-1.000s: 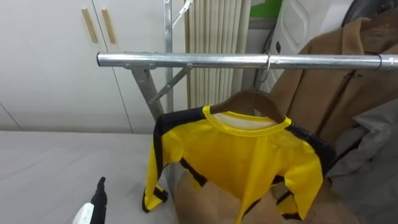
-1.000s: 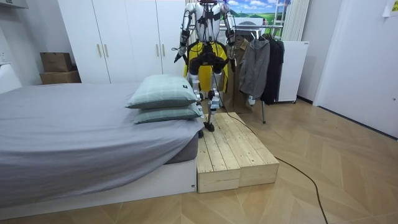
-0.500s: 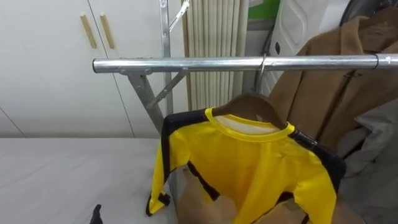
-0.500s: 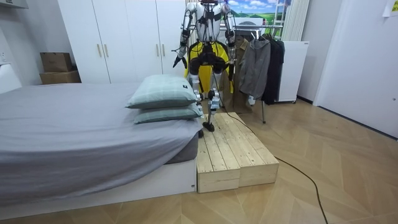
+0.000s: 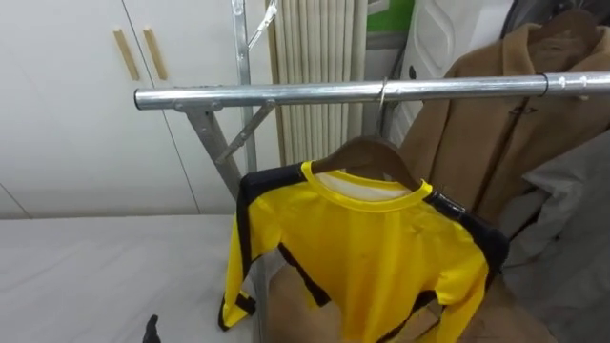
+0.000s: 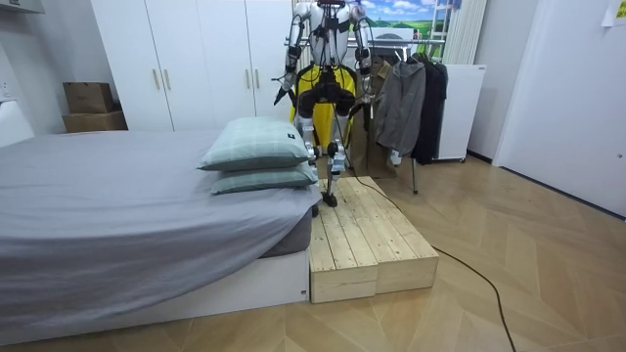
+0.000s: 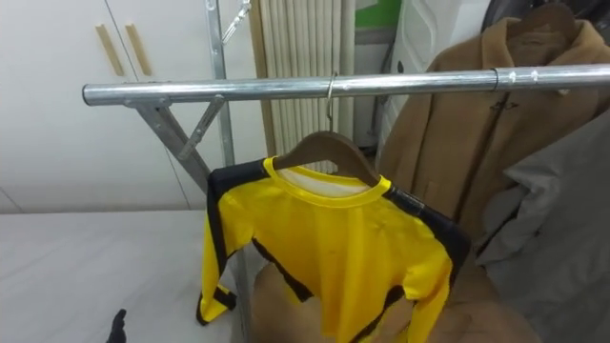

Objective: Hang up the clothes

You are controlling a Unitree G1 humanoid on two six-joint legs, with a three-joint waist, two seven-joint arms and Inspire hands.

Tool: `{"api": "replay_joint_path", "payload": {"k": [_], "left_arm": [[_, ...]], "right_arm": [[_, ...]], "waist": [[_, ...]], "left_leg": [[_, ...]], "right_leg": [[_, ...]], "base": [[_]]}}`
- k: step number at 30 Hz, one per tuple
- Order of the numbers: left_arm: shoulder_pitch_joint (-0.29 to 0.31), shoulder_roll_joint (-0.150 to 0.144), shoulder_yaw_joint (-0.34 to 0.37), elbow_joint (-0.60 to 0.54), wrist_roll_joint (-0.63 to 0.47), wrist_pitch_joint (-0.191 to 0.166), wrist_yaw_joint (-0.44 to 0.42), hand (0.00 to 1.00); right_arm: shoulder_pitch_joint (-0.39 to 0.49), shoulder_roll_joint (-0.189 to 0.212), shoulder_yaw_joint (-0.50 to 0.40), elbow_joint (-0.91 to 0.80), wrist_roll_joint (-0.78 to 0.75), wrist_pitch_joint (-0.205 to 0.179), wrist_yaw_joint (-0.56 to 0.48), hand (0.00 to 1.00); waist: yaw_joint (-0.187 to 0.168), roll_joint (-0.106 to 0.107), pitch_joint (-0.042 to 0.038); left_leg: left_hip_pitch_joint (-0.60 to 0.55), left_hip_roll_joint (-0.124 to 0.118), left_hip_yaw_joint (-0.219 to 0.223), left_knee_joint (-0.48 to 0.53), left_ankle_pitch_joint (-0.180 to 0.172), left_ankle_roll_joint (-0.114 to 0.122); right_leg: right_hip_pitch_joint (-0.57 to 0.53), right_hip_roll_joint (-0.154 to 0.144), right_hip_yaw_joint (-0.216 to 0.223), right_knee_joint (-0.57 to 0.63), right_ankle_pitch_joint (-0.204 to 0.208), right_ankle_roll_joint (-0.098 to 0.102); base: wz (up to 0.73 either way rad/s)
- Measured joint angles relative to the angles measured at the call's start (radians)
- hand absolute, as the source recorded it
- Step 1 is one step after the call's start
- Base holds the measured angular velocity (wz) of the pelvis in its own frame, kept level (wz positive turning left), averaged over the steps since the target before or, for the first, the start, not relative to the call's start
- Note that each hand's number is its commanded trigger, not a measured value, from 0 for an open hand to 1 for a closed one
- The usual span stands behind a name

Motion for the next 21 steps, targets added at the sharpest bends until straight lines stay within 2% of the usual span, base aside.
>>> {"api": "replay_joint_path", "payload": {"k": [4,8,9,17,21], "left_arm": [[0.000,0.000,0.000,0.000,0.000,0.000,0.005,0.00],[0.000,0.000,0.000,0.000,0.001,0.000,0.004,0.00],[-0.001,0.001,0.001,0.000,0.001,0.000,0.004,0.00],[-0.003,0.001,-0.004,-0.023,0.002,0.000,0.002,0.00],[-0.002,0.001,-0.012,-0.021,0.001,0.000,-0.003,0.00]], "right_arm": [[-0.005,0.000,-0.010,0.001,0.001,0.000,-0.005,0.00],[-0.015,0.000,-0.010,0.004,0.000,0.000,-0.005,0.00],[-0.019,0.000,-0.010,0.002,-0.004,0.000,-0.005,0.00],[-0.054,0.000,0.006,-0.002,-0.009,-0.001,-0.004,0.00],[-0.073,0.000,0.029,-0.002,-0.007,-0.003,0.007,0.00]], "waist": [[0.002,0.009,-0.0053],[0.001,0.006,-0.0037],[0.000,0.004,-0.0030],[0.002,-0.012,-0.0018],[0.004,-0.017,-0.0014]], "left_leg": [[0.002,-0.002,-0.008,0.002,0.000,0.000],[0.001,-0.005,-0.039,0.000,0.000,0.000],[-0.001,-0.006,-0.058,0.000,0.000,0.000],[-0.035,-0.002,-0.058,0.054,0.000,0.000],[-0.079,-0.007,-0.093,0.119,-0.011,-0.017]], "right_leg": [[0.003,-0.001,0.002,0.004,0.003,-0.005],[0.006,-0.002,0.002,0.003,0.003,-0.006],[0.006,-0.002,0.000,0.001,0.003,-0.006],[0.000,-0.014,-0.013,0.002,0.005,-0.009],[-0.002,-0.021,-0.017,0.001,0.005,-0.011]], "base": [[-0.04],[0.01],[0.05],[0.04],[0.13]]}}
